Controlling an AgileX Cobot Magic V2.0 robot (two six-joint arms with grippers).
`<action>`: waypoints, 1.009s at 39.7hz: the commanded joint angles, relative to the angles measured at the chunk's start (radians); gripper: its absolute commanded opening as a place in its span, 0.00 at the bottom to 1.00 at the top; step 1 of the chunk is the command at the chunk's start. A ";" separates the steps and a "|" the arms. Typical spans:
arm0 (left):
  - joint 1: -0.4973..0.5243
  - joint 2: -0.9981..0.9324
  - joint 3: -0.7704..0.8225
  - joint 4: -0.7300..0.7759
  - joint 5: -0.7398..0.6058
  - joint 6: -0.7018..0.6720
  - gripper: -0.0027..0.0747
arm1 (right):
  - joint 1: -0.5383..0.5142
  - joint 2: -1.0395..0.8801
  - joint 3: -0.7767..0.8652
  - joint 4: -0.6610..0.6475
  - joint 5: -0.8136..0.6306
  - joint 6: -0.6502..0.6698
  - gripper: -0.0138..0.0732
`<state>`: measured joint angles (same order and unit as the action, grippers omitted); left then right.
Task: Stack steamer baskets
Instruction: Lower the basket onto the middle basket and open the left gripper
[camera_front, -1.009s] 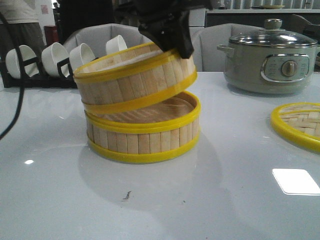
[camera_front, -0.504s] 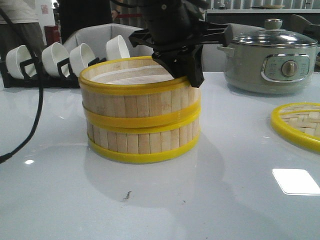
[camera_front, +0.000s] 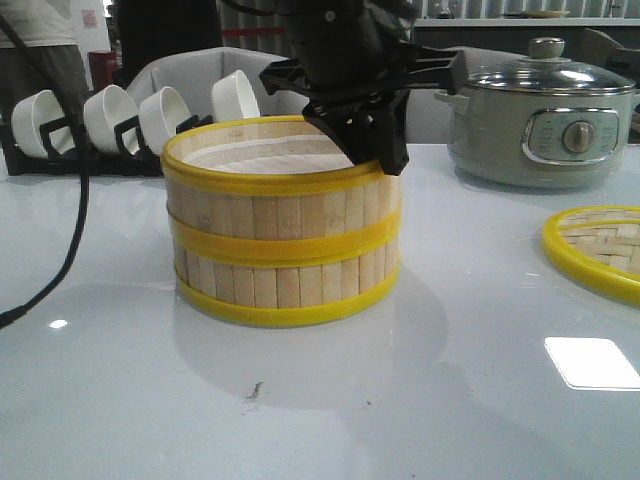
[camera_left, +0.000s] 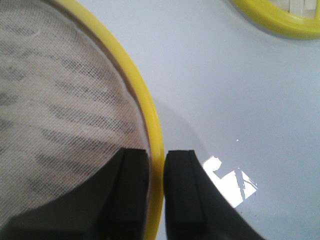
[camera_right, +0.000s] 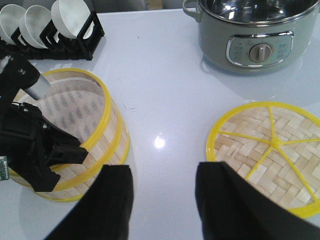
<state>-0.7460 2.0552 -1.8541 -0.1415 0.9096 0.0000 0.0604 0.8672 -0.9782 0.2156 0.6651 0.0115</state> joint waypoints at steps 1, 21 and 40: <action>-0.009 -0.057 -0.036 -0.003 -0.043 0.000 0.50 | -0.003 -0.004 -0.036 0.009 -0.080 -0.006 0.63; -0.004 -0.109 -0.210 0.152 0.063 -0.059 0.54 | -0.003 -0.004 -0.036 0.009 -0.079 -0.006 0.63; 0.246 -0.386 -0.369 0.374 0.046 -0.144 0.16 | -0.003 -0.004 -0.036 0.009 -0.074 -0.006 0.63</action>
<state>-0.5696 1.7692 -2.2057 0.2266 0.9910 -0.1284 0.0604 0.8672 -0.9782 0.2156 0.6651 0.0115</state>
